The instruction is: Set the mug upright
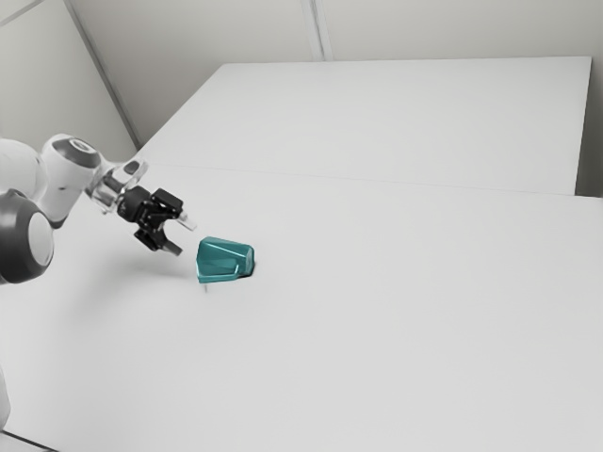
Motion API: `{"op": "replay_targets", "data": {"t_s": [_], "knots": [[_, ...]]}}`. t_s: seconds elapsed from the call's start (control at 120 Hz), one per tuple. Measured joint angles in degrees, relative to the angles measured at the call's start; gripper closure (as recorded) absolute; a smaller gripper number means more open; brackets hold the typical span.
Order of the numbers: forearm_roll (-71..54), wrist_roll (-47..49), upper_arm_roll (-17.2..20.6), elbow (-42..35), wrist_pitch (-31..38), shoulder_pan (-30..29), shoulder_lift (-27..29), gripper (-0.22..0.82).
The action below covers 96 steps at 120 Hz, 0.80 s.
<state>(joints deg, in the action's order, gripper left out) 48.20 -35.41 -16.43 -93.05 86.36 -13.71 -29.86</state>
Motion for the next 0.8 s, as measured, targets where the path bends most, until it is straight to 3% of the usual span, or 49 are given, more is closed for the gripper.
{"op": "replay_targets", "data": {"t_s": [0.433,0.8], "knots": [[3.2,-6.8,0.0,0.0,0.5,-0.1,-1.6,0.00],[4.9,-9.6,2.7,0.2,2.8,0.0,-2.7,0.00]]}}
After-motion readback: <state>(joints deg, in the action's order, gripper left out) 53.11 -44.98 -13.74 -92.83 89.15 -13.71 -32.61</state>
